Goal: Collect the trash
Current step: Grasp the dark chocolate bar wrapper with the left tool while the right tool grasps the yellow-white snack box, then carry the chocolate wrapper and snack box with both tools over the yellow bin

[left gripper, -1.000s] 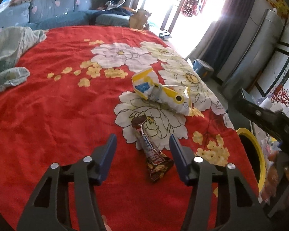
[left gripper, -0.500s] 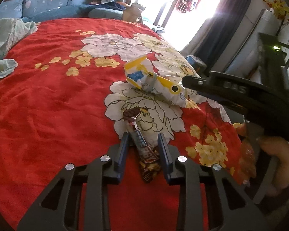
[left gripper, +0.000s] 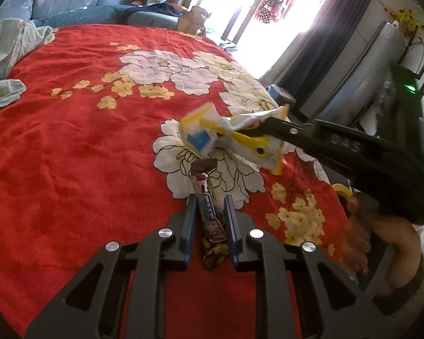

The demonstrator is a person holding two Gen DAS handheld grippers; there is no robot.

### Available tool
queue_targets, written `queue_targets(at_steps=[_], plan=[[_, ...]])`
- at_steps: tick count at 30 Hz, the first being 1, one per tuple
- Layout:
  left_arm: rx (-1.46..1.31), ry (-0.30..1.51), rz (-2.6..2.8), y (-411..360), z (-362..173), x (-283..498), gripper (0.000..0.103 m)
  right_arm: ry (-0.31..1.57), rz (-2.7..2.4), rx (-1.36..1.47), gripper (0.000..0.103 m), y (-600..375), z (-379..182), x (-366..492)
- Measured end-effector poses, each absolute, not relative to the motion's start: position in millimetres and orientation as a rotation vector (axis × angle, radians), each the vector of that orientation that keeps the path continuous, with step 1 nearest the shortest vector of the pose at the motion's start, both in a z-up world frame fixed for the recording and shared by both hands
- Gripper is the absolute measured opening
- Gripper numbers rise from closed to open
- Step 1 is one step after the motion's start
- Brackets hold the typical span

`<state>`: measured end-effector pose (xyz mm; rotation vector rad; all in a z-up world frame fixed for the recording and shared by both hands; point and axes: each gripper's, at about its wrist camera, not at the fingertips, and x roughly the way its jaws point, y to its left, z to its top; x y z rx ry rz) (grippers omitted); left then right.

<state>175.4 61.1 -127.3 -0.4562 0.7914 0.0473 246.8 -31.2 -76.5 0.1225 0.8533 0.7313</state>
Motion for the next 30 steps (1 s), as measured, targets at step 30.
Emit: queue_targets(at_steps=[30], plan=[[-0.320, 0.724, -0.060, -2, -85, 159, 0.017, 0.676, 0.488, 0.258, 0.003, -187, -41, 199]])
